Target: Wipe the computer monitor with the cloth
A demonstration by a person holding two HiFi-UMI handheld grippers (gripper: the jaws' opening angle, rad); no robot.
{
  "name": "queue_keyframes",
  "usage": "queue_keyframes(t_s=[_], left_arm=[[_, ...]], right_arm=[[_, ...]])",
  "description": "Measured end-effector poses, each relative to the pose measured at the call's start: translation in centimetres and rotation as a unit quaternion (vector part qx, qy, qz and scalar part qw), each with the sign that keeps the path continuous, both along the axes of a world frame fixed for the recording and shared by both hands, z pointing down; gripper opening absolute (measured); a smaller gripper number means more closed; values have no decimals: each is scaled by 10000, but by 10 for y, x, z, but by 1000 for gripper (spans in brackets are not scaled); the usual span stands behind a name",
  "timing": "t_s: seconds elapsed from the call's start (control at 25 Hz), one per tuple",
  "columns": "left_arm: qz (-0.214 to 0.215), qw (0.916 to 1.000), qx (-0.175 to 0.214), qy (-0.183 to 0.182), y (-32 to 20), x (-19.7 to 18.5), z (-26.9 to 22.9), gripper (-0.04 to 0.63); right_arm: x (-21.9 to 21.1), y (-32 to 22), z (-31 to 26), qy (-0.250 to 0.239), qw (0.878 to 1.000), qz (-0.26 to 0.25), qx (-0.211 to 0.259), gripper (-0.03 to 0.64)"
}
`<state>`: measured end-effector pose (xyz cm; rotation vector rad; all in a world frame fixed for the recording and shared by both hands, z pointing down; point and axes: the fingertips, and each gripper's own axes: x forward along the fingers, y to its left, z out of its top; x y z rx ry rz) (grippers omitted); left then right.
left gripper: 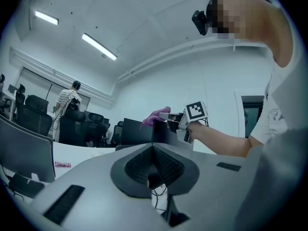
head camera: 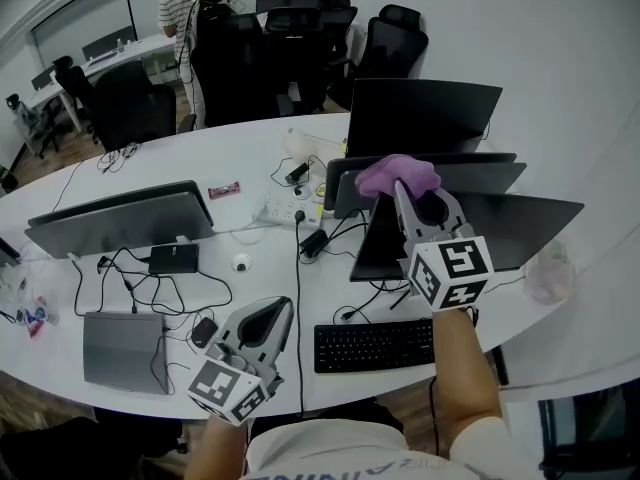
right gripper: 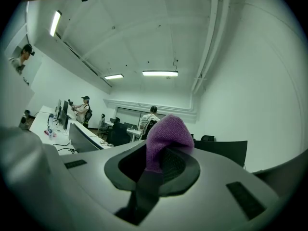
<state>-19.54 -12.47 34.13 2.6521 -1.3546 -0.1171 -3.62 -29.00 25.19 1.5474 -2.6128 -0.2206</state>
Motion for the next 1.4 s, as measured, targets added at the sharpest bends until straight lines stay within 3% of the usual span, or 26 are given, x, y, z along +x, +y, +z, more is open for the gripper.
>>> queue_keyframes(t_s=[0.36,0.72,1.4], left_arm=[[-45,10000,60,-48,-7,43,-10,5],[-77,9996,199,-159,-23,88,-26,4],[-311,9974,499,-421,-23,180,-45,5]], right_arm=[[17,1,-1,245,9996,-113,53,63],[53,2,5,-75,9993,-366,-65,63],[138,-6,4,-110,9984,-557,54,63]])
